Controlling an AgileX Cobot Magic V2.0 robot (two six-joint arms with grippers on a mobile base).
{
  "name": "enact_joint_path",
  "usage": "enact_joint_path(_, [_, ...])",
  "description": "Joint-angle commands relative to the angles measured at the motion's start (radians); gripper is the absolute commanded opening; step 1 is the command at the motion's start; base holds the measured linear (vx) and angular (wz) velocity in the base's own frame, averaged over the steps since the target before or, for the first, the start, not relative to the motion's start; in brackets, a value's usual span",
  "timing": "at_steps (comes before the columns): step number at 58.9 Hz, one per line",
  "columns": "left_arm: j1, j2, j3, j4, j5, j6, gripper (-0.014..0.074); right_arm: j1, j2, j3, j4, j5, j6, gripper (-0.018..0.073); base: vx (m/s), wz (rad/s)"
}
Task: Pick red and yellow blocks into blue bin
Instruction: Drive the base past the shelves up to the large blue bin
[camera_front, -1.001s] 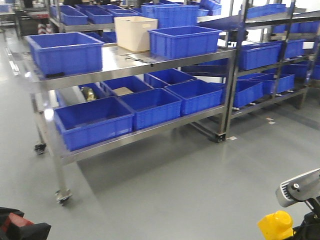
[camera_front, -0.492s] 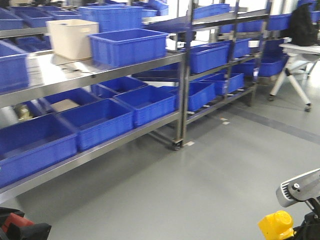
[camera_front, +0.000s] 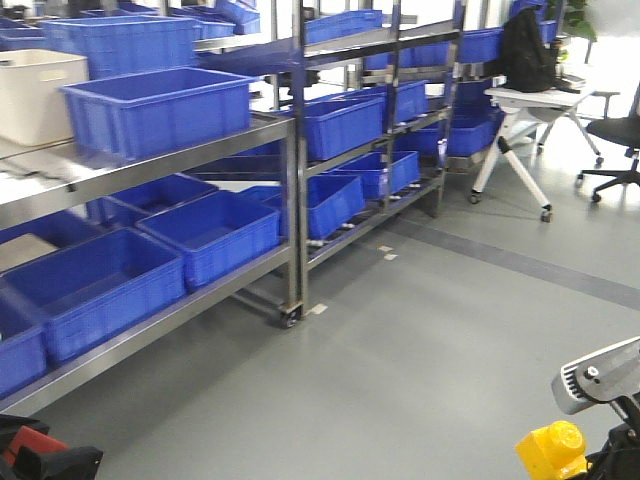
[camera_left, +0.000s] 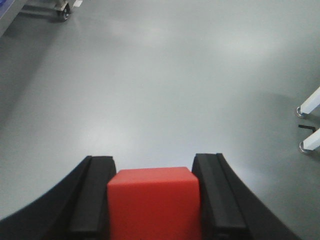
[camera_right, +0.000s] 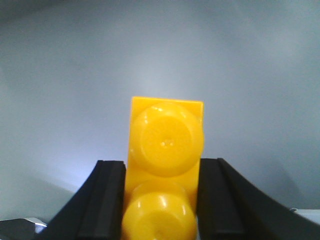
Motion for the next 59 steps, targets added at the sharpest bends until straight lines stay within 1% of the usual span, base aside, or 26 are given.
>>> enact_joint_path(1, [-0.007, -0.015, -0.027, -0.011, -0.066, -0.001, 0.0234, -0.002, -0.019, -0.028, -0.007, -0.062, -0.009, 0.0231, 0.42, -0.25])
enact_joint_path(59, [-0.007, -0.015, -0.027, -0.011, -0.068, -0.001, 0.0234, -0.002, -0.019, -0.028, -0.007, -0.062, -0.009, 0.0231, 0.46, -0.24])
